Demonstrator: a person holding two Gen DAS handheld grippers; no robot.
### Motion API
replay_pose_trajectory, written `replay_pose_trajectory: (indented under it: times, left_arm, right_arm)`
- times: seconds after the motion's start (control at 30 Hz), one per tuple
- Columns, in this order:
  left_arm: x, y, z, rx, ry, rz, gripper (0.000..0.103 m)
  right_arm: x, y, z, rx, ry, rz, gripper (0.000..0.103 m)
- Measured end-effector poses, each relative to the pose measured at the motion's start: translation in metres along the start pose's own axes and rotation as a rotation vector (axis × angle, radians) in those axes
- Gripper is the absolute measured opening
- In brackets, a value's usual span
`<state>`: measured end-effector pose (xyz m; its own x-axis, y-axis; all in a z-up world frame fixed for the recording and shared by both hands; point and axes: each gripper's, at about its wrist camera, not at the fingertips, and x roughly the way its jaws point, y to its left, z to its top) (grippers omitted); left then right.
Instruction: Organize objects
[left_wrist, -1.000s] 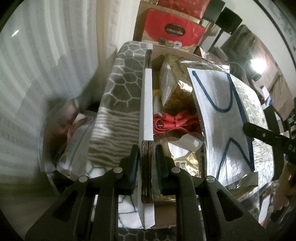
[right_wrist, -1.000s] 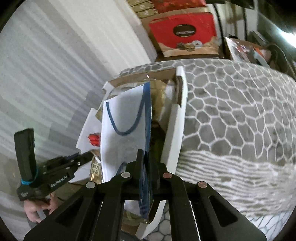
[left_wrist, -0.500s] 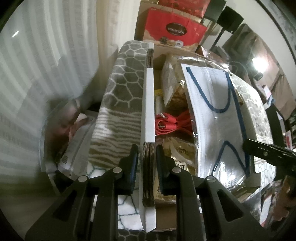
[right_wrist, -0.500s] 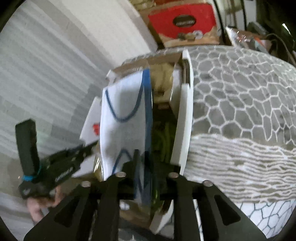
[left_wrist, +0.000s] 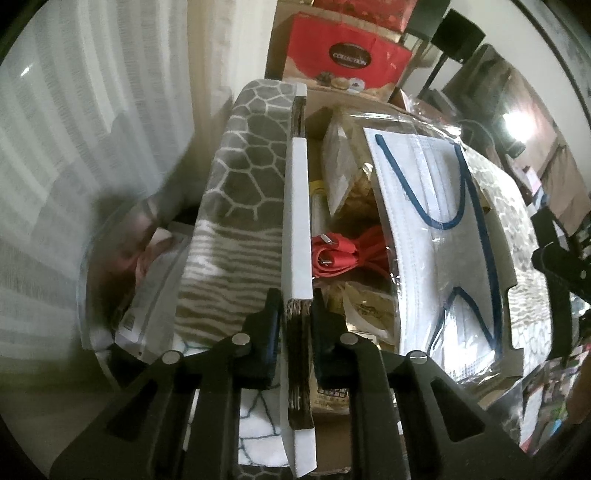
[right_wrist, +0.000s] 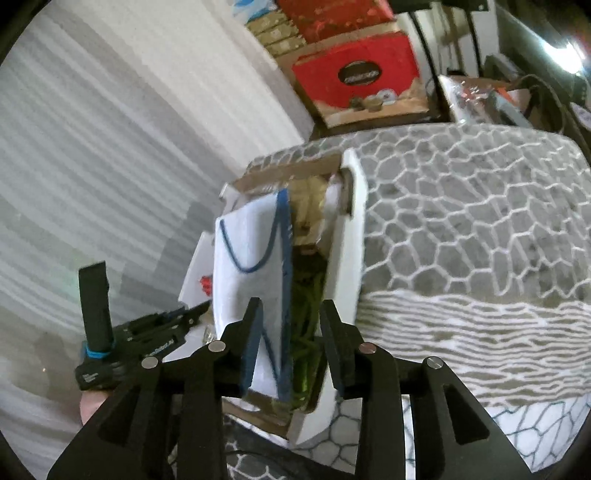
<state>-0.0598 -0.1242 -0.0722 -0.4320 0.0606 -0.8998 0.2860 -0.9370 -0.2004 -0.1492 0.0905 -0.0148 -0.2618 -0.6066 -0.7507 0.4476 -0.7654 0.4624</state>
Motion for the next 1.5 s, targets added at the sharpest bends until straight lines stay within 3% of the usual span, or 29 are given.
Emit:
replay_pose_trajectory:
  times: [0.13,0.27,0.37,0.4,0.43,0.57,0.97,1.07,1.13,1.2,1.5]
  left_arm:
    - [0.007,0.001,0.002,-0.008,0.020,0.000,0.014]
    - [0.006,0.001,0.001,-0.009,0.018,-0.007,0.014]
    - [0.004,-0.002,-0.002,0.003,0.015,0.007,0.014]
    - [0.003,-0.004,-0.003,0.008,0.016,0.009,0.014]
    - [0.003,-0.006,-0.004,0.011,0.015,0.009,0.014]
    - [-0.001,-0.017,-0.010,0.028,0.017,0.001,0.016]
    - [0.000,-0.089,-0.033,0.157,0.059,-0.065,0.035]
    - [-0.005,-0.082,-0.029,0.136,0.055,-0.082,0.044]
    - [-0.013,-0.067,-0.022,0.090,0.032,-0.091,0.052]
    - [-0.021,-0.054,-0.013,0.047,0.002,-0.101,0.057]
    - [-0.009,-0.022,0.030,-0.056,-0.020,-0.122,0.059]
  right_arm:
    - [0.006,-0.007,0.003,-0.015,-0.002,-0.107,0.043]
    - [0.030,-0.015,-0.004,-0.016,0.059,-0.123,0.043]
    - [0.042,-0.015,-0.007,-0.024,0.078,-0.105,0.033]
    - [0.044,-0.013,-0.007,-0.033,0.081,-0.091,0.023]
    - [0.045,-0.011,-0.007,-0.041,0.085,-0.084,0.020]
    - [0.045,-0.006,-0.002,-0.097,0.082,-0.154,0.018]
    - [0.035,-0.053,0.040,-0.106,0.093,-0.199,0.015]
    - [0.018,-0.058,0.041,-0.067,0.045,-0.169,0.024]
    - [-0.001,-0.056,0.039,-0.077,-0.010,-0.179,0.038]
    - [-0.023,-0.052,0.029,-0.088,-0.064,-0.201,0.044]
    - [-0.057,-0.051,-0.023,-0.013,-0.039,-0.071,0.045]
